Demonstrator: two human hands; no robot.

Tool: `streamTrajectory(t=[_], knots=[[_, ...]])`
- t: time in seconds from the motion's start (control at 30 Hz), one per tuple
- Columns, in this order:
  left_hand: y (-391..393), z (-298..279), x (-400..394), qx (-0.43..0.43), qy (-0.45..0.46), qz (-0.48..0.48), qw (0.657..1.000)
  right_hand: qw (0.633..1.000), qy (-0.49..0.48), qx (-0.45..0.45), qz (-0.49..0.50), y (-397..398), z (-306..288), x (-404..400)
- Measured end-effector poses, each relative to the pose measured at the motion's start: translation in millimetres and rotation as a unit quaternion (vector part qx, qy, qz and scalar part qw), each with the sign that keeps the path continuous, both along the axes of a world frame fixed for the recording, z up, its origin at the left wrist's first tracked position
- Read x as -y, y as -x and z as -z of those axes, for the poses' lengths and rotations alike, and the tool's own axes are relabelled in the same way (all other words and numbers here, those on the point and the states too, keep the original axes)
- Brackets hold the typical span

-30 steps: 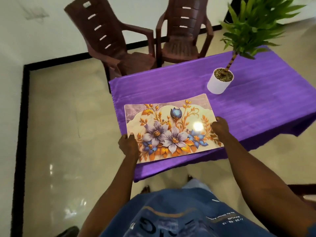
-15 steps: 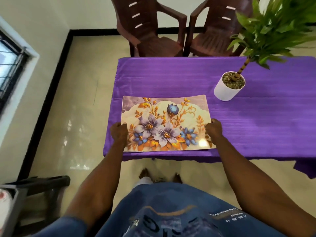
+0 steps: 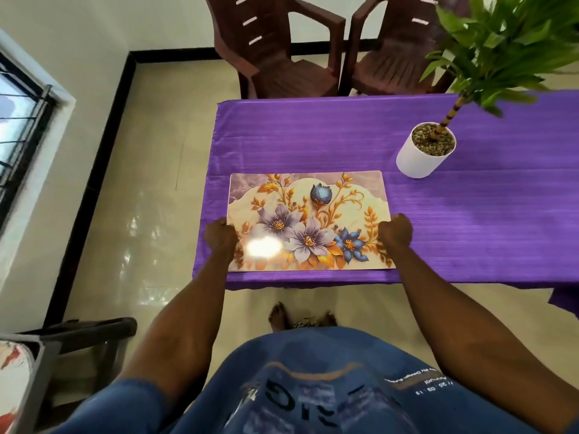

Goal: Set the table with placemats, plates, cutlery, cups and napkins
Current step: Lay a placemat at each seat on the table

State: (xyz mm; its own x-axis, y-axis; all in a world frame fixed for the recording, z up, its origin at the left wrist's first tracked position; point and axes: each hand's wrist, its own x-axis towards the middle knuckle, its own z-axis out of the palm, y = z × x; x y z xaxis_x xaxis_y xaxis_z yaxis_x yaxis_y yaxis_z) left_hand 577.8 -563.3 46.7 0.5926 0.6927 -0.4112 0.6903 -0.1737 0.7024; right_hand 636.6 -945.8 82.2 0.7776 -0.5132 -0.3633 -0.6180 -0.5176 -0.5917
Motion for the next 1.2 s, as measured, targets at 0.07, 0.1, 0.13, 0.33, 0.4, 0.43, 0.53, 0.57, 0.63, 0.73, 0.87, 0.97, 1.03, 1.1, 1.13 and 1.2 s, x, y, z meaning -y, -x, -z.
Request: streamTrajectory(t=[0.07, 0.1, 0.13, 0.33, 0.4, 0.43, 0.53, 0.57, 0.63, 0.73, 0.87, 0.97, 1.03, 1.1, 1.13, 1.2], knots=[[1, -2, 3, 0.004, -0.032, 0.014, 0.999, 1.0, 0.02, -0.005, -0.012, 0, 2, 0], [2, -3, 4, 0.005, -0.048, 0.02, 0.999, 0.999, 0.029, -0.003, -0.019, 0, 3, 1], [3, -4, 6, 0.007, -0.064, 0.027, 0.998, 0.999, 0.036, -0.001, -0.024, 0, 4, 1], [5, -12, 14, 0.001, -0.13, 0.048, 0.99, 0.993, 0.106, -0.018, -0.045, 1, 8, 0], [4, -9, 11, 0.004, -0.12, 0.041, 0.992, 0.993, 0.106, -0.02, -0.045, 0, 11, 0], [4, -9, 11, 0.004, -0.11, 0.034, 0.993, 0.993, 0.107, -0.019, -0.046, -1, 12, 0], [6, -8, 10, 0.021, -0.089, 0.026, 0.995, 0.993, 0.106, -0.018, -0.04, -1, 14, -1], [7, -7, 10, 0.026, -0.083, 0.027, 0.996, 0.994, 0.105, -0.019, -0.035, -1, 13, -1], [9, -8, 8, 0.036, -0.069, 0.026, 0.997, 0.994, 0.106, -0.02, -0.032, 0, 13, -1], [9, -9, 5, 0.056, -0.043, 0.012, 0.997, 0.994, 0.106, -0.013, -0.034, 1, 16, -1], [6, -11, 3, 0.063, -0.024, 0.017, 0.998, 0.992, 0.123, -0.022, -0.033, 0, 17, -3], [5, -2, 0, 0.056, -0.009, 0.003, 0.998, 0.992, 0.117, -0.024, -0.03, -1, 17, -2], [6, 1, 0, 0.046, -0.008, 0.008, 0.999, 0.993, 0.109, -0.023, -0.029, -2, 17, 0], [5, 3, 0, 0.047, 0.0, 0.002, 0.999, 0.993, 0.11, -0.023, -0.03, -3, 18, 4], [4, 5, 0, 0.046, 0.007, -0.006, 0.999, 0.993, 0.111, -0.023, -0.03, -3, 18, 4], [3, 5, 1, 0.047, 0.008, 0.0, 0.999, 0.993, 0.111, -0.025, -0.028, -3, 17, 5]])
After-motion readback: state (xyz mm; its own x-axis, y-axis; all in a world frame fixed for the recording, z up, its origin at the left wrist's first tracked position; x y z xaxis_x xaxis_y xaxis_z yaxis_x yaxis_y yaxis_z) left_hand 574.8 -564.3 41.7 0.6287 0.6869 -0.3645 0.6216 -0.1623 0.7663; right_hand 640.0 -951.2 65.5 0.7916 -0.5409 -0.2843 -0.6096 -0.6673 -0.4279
